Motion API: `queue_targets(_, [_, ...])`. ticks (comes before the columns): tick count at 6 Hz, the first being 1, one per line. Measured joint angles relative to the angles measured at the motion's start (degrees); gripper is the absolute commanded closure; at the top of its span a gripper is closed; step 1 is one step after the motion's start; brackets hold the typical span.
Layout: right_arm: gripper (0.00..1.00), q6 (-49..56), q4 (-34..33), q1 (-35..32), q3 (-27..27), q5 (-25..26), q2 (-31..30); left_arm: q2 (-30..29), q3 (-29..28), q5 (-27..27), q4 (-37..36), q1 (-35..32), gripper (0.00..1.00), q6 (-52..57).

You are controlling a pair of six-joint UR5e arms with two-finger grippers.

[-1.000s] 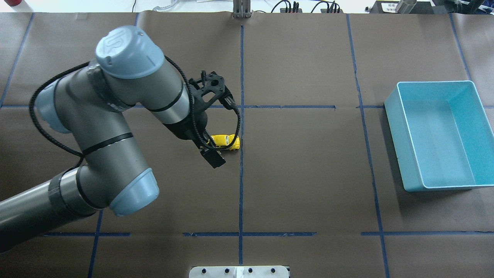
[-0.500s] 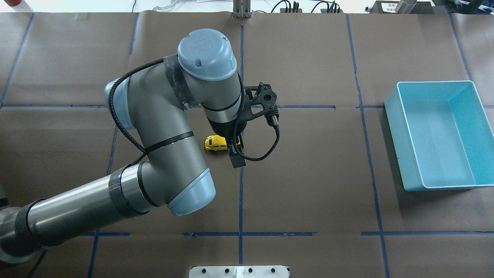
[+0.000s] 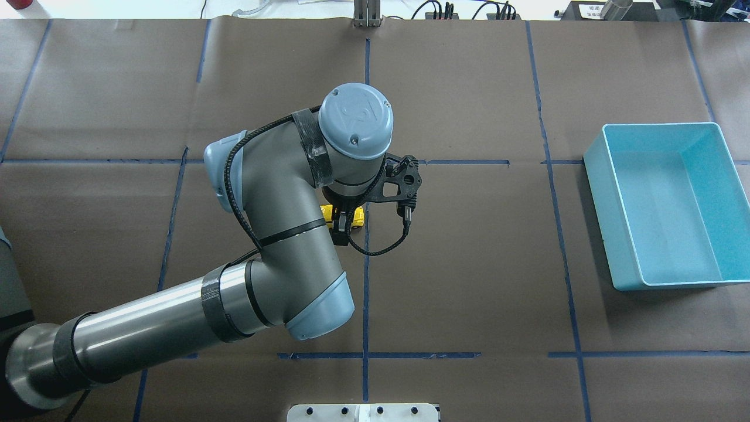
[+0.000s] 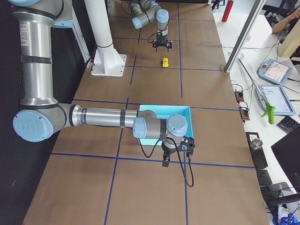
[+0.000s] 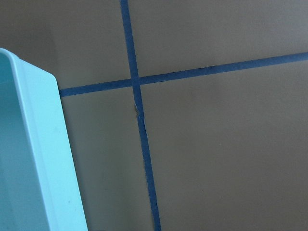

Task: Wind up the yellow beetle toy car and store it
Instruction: 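Press the left gripper down on the car's roof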

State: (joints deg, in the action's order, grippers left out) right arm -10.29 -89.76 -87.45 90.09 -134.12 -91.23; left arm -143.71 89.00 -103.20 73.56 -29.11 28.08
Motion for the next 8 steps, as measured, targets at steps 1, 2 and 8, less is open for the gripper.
queue_targets(1, [0.0, 0.0, 0.0, 0.0, 0.0, 0.0, 0.0, -1.0, -4.0, 1.6, 1.3, 0.4, 0.0, 0.5])
queue_targets(2, [0.0, 0.0, 0.0, 0.0, 0.1, 0.0, 0.0, -2.6, -8.4, 2.6, 2.9, 0.5, 0.0, 0.7])
queue_targets(8, [0.0, 0.0, 0.0, 0.0, 0.0, -0.1, 0.0, -6.3, -19.4, 3.6, 8.3, 1.7, 0.0, -1.9])
